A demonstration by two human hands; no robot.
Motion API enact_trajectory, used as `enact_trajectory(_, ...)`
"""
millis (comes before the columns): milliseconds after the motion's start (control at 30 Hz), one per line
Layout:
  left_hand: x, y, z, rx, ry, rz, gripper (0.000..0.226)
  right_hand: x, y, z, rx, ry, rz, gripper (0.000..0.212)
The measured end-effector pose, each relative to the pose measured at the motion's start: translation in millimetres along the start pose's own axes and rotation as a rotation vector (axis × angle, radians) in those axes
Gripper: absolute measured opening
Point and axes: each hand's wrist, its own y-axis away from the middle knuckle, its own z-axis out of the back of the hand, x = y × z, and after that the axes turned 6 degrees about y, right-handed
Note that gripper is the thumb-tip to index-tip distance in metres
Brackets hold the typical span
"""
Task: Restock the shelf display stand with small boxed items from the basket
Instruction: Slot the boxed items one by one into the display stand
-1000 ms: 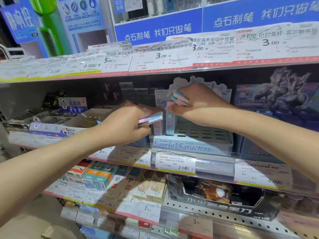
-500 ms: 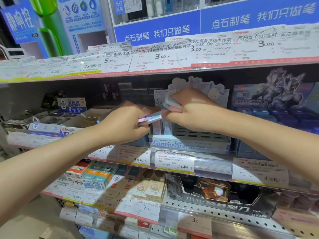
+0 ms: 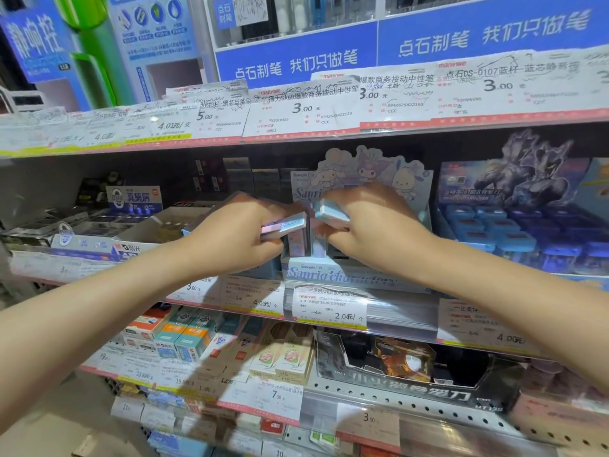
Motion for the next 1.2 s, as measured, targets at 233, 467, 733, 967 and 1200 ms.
enact_trajectory(233, -2, -1, 0, -0.010, -0.033, 0.022, 0.017, -1, 0, 10, 0.177, -0.056, -0.051, 0.038)
enact_trajectory(467, -26, 6, 3, -0.194, 0.065, 0.043, 0.042, -5, 8, 44, 0.348, -0.639, -0.257, 0.036)
enact_trajectory(733, -67, 18, 4, -0.253, 0.696, 0.098, 0.022, -8, 31, 51, 0.582, -0.897, -0.310, 0.010)
enact_trajectory(967, -86, 10, 7, -0.170, 0.915, 0.166, 0.026, -2, 34, 46, 0.440, -0.869, -0.298, 0.030)
enact_trajectory(1200, -83, 9, 17, -0.045, 0.924, 0.158, 0.030, 6, 35, 54, 0.336, -0.854, -0.273, 0.020)
